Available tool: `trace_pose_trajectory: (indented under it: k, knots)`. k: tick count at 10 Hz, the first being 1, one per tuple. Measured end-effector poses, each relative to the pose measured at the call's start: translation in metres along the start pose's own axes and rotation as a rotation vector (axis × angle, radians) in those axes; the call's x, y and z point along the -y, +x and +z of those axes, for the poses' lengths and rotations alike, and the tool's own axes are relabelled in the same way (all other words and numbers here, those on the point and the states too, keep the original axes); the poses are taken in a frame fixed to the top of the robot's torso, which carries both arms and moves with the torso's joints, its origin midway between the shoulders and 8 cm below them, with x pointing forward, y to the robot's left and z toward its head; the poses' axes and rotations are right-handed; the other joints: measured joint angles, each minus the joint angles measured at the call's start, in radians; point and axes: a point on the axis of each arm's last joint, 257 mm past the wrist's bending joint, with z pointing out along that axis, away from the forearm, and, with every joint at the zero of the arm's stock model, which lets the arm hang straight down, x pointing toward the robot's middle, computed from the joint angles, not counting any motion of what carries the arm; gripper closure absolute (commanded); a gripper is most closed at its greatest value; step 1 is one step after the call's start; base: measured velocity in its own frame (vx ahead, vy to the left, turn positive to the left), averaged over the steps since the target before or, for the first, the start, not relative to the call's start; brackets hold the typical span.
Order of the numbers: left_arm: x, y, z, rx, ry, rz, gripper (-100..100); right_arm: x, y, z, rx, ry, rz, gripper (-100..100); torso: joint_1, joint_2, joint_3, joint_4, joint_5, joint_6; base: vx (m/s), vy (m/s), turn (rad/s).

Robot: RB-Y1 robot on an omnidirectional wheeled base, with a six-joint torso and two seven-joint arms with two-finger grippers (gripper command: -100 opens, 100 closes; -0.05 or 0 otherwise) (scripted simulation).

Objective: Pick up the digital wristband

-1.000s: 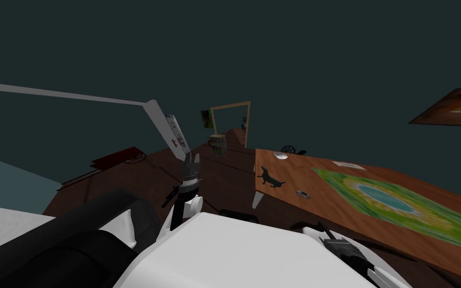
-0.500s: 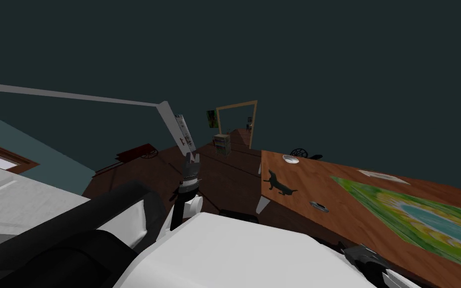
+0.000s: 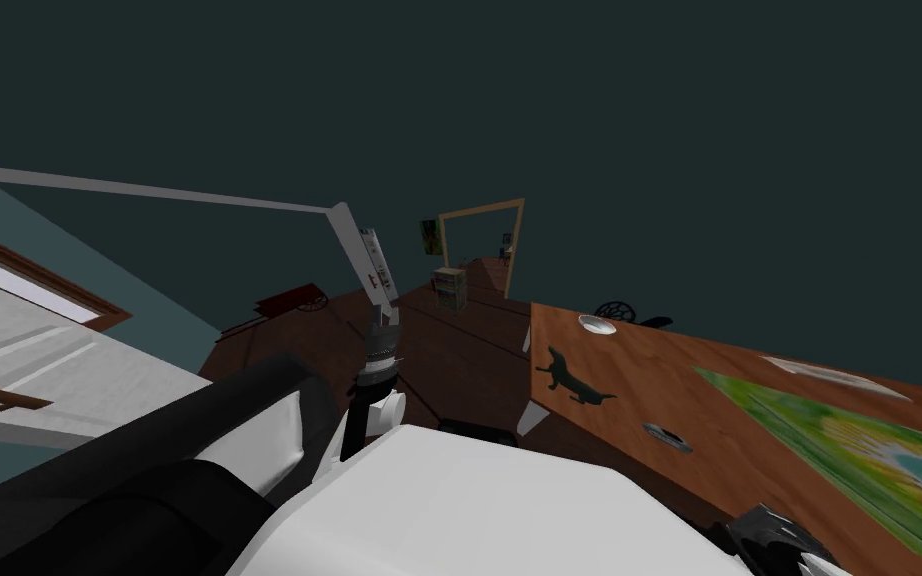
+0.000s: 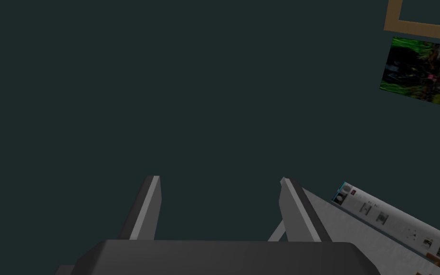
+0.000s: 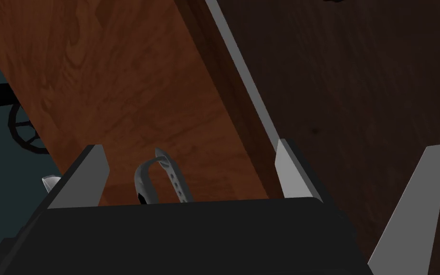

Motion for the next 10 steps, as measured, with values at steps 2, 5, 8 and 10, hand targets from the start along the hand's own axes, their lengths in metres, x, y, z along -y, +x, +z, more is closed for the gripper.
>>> trace_pose_trajectory:
  k: [2, 5, 8, 10]
  knots:
    - [0.0, 0.0, 0.0, 0.0, 0.0, 0.0, 0, 0.012, 0.011, 0.002, -0.028, 0.021, -0.061, -100, 0.0, 0.0, 0.0, 0.0, 0.0, 0.0, 0.043, 0.014, 0.115]
    - [0.0, 0.0, 0.0, 0.0, 0.0, 0.0, 0, 0.032, 0.029, 0.007, -0.073, 0.053, -0.161, -100, 0.0, 0.0, 0.0, 0.0, 0.0, 0.0, 0.056, 0.021, 0.182]
    - [0.0, 0.0, 0.0, 0.0, 0.0, 0.0, 0, 0.044, 0.044, 0.01, -0.112, 0.068, -0.268, -100, -0.001, -0.002, -0.001, -0.001, 0.0, 0.001, 0.082, 0.0, 0.135]
    - [0.0, 0.0, 0.0, 0.0, 0.0, 0.0, 0, 0.023, 0.046, 0.011, -0.114, 0.037, -0.317, -100, -0.002, -0.001, -0.001, -0.001, -0.001, 0.001, 0.046, -0.021, 0.061]
